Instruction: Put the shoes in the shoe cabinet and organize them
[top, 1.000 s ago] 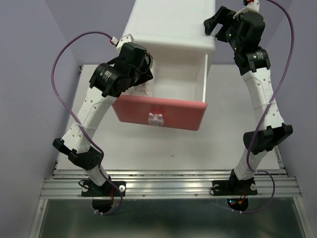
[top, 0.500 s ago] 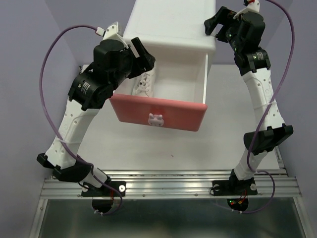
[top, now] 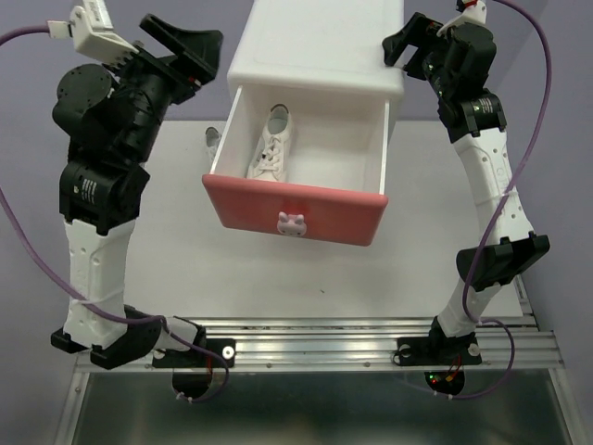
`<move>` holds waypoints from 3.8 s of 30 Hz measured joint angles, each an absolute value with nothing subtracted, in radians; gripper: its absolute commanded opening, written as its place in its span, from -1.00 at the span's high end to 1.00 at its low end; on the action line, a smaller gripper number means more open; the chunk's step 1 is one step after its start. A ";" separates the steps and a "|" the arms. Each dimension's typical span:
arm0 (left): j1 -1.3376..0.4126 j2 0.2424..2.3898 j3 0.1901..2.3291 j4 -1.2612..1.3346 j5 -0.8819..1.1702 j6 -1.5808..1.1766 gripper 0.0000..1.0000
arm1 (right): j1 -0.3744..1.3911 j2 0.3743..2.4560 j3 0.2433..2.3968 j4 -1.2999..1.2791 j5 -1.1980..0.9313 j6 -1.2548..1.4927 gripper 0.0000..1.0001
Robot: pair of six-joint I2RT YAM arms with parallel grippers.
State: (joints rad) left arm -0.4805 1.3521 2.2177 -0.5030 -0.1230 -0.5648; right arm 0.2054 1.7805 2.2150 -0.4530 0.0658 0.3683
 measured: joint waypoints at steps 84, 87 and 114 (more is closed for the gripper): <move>0.038 1.530 2.243 -0.300 0.238 -0.652 1.00 | 0.211 1.723 2.180 -0.514 0.075 0.391 -1.00; -0.043 1.492 2.232 -0.233 0.315 -0.627 1.00 | 0.211 1.720 2.172 -0.504 0.070 0.388 -1.00; -0.363 1.217 1.834 -0.530 0.585 -0.525 1.00 | 0.211 1.794 2.323 -0.608 0.069 0.306 -1.00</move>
State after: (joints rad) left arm -0.3626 1.2175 1.8336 -0.5301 0.5854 -0.5251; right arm 0.2108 1.7943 2.3234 -0.6083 0.0692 0.3058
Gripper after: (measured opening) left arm 0.080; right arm 0.998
